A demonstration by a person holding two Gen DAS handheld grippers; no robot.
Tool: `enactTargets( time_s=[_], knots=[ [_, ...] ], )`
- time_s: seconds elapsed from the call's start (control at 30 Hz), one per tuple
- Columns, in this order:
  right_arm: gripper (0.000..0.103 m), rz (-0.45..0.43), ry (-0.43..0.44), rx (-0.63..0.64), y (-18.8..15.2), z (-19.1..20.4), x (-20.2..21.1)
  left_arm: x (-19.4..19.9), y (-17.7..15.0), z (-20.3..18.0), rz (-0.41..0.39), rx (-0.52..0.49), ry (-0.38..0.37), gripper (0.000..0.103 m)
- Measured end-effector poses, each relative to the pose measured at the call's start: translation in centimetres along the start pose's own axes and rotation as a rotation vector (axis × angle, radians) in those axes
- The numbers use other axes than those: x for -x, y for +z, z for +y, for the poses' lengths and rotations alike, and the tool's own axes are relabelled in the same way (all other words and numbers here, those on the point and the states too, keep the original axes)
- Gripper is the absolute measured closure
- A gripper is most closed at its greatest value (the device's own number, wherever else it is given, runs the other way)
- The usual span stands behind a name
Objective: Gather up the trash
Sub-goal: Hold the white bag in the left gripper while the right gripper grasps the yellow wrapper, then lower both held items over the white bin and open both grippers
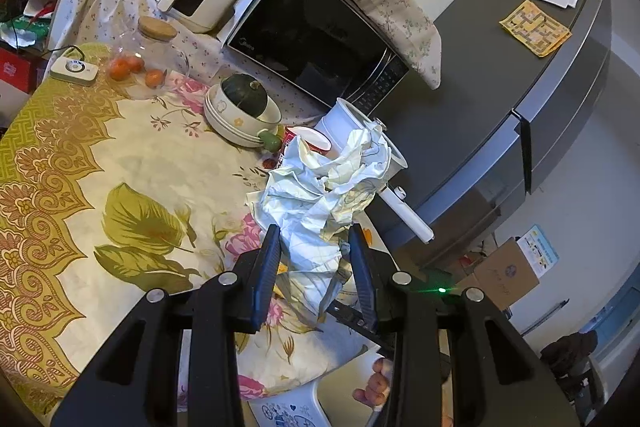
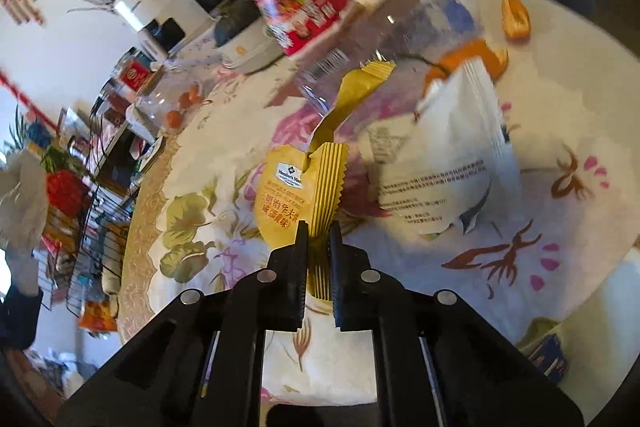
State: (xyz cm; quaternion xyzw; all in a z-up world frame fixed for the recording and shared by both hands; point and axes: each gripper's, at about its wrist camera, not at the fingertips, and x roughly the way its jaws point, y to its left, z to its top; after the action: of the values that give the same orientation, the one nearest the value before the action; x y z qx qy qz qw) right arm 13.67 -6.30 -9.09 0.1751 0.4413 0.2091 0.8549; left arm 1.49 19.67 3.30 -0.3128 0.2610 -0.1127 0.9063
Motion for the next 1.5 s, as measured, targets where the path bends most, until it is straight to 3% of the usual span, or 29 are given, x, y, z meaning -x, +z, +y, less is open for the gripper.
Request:
enactTargets(
  time_s=[0.5,0.67,0.77,0.87,1.13,1.17,1.23,1.3,1.37,1.4,1.43,1.5],
  knots=[
    [0.094,-0.218,-0.084,0.222,-0.4,2.7,9.7,-0.3,-0.2,-0.2,-0.006,-0.001,0.002,0.068],
    [0.094,-0.285,-0.161,0.284,-2.2,2.1,13.5,-0.7,-0.5,-0.3,0.001,-0.002,0.004,0.068],
    [0.094,-0.323,-0.258,0.334,-4.1,1.0,15.7,-1.0,-0.8,-0.4,0.008,-0.002,0.010,0.068],
    [0.094,-0.332,-0.339,0.372,-6.0,-0.1,17.2,-1.5,-1.1,-0.4,0.020,0.005,0.006,0.068],
    [0.089,-0.272,-0.456,0.379,-10.1,-2.7,18.2,-2.7,-2.3,-1.5,0.047,-0.028,0.004,0.068],
    [0.087,-0.263,-0.462,0.368,-10.4,-3.1,18.1,-2.8,-2.5,-1.7,0.050,-0.035,0.004,0.068],
    [0.065,-0.261,-0.471,0.350,-10.9,-3.6,18.0,-3.1,-2.9,-2.1,0.054,-0.053,0.008,0.068],
    [0.052,-0.289,-0.497,0.327,-11.0,-4.1,18.5,-3.3,-3.2,-2.4,0.058,-0.067,0.013,0.068],
    [0.030,-0.345,-0.531,0.297,-10.9,-4.4,19.4,-3.7,-3.6,-2.6,0.074,-0.071,0.016,0.068],
    [0.012,-0.371,-0.547,0.280,-10.8,-4.6,19.8,-3.9,-3.8,-2.7,0.081,-0.070,0.015,0.068],
    [0.007,-0.414,-0.568,0.254,-10.8,-4.9,20.4,-4.1,-4.1,-3.0,0.092,-0.069,0.011,0.068],
    [0.007,-0.438,-0.604,0.219,-10.5,-5.6,21.0,-4.5,-4.6,-3.7,0.109,-0.079,0.001,0.068]
  ],
)
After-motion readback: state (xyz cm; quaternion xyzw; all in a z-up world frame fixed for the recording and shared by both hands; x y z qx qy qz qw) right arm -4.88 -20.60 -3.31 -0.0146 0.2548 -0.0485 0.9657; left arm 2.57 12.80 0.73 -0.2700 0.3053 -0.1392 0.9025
